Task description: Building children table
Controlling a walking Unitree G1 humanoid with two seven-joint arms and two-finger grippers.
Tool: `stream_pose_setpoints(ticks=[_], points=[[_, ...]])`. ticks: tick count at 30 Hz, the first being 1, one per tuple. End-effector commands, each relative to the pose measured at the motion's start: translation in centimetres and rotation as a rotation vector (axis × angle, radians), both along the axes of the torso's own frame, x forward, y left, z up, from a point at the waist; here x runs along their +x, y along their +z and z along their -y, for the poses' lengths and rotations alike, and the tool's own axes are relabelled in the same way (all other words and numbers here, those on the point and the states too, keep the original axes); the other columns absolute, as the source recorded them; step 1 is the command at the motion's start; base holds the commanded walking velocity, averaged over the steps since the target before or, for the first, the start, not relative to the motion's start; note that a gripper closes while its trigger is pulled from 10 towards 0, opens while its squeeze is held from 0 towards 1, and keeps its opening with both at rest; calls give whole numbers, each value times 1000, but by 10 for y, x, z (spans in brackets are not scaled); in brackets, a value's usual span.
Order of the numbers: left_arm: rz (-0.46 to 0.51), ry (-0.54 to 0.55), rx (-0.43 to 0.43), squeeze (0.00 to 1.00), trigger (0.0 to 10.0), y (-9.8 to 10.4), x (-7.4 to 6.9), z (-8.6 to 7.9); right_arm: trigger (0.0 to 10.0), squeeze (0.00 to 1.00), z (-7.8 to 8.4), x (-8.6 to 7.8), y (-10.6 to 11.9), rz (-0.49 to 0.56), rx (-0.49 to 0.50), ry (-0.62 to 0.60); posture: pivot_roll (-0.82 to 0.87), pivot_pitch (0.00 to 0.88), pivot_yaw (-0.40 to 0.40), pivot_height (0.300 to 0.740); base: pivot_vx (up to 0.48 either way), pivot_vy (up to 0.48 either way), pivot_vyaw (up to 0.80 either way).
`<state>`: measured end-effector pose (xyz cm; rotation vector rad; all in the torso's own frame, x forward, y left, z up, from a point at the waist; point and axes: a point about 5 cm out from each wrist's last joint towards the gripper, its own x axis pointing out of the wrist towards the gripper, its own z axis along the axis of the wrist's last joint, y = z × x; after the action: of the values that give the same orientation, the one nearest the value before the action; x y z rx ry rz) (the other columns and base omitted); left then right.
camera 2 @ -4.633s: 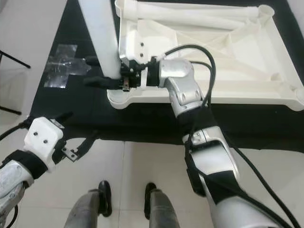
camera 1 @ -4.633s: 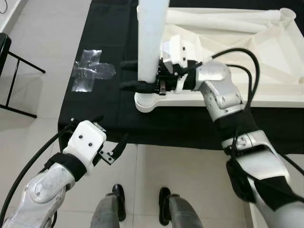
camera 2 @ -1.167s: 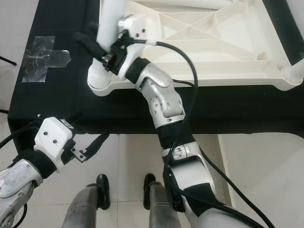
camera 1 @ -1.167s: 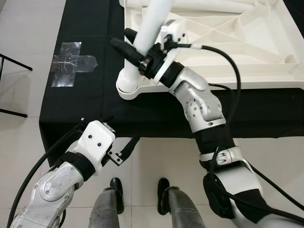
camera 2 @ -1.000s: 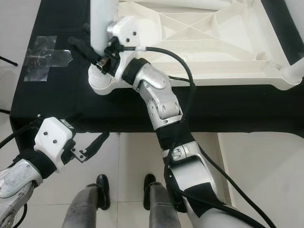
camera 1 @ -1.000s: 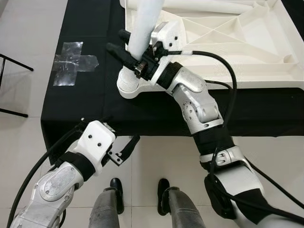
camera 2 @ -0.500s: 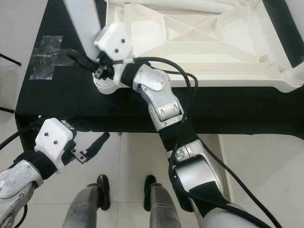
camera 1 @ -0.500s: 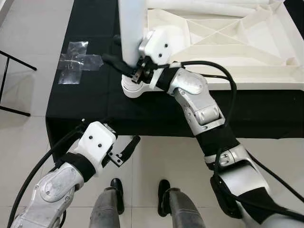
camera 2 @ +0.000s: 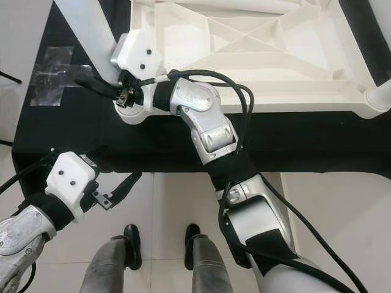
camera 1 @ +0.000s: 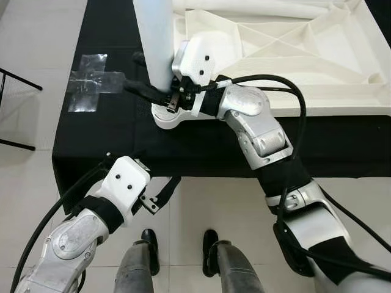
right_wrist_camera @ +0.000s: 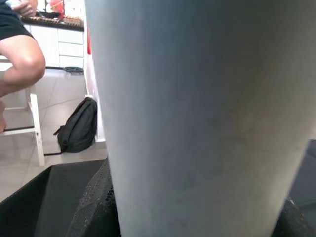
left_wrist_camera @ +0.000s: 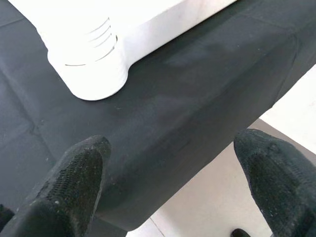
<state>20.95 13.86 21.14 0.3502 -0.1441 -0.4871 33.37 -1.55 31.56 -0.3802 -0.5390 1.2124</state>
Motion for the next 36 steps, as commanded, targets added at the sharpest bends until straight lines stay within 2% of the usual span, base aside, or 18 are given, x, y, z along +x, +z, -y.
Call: stream_pose_setpoints(ticks=[1,4,6,8,10,19,27,29,32,36], points=[[-30,-13,12,0,10000,-7,-2,1,10000,0,-7,-3,-18,-19,-100,72,145,403,-73,740,0,0,0],[-30,-14,14,0,10000,-7,-2,1,10000,0,-7,-6,-18,34,-149,97,142,406,-72,740,0,0,0],[-29,-15,16,0,10000,-6,-2,1,10000,0,-8,-10,-21,94,-228,120,141,407,-72,740,0,0,0],[-28,-15,16,0,10000,-6,-2,1,10000,0,-8,-10,-23,101,-248,121,141,407,-72,740,0,0,0],[-27,-14,19,0,10000,-6,-1,1,10000,0,-7,-9,-29,120,-313,101,143,407,-72,740,0,0,0],[-26,-14,21,0,10000,-6,-1,1,10000,0,-4,-6,-33,143,-365,84,140,408,-71,740,0,0,0],[-25,-13,24,0,10000,-6,-1,1,10000,0,-6,-5,-32,159,-395,115,141,409,-73,740,0,0,0],[-25,-13,24,0,10000,-6,-1,0,10000,0,-7,-5,-32,140,-389,125,141,409,-73,740,0,0,0],[-25,-13,24,0,10000,-6,-1,1,10000,0,-12,0,-29,15,-332,133,138,409,-75,740,0,0,0],[-24,-13,23,0,10000,-6,-1,1,10000,0,-13,4,-28,-55,-315,123,137,410,-75,740,0,0,0]])
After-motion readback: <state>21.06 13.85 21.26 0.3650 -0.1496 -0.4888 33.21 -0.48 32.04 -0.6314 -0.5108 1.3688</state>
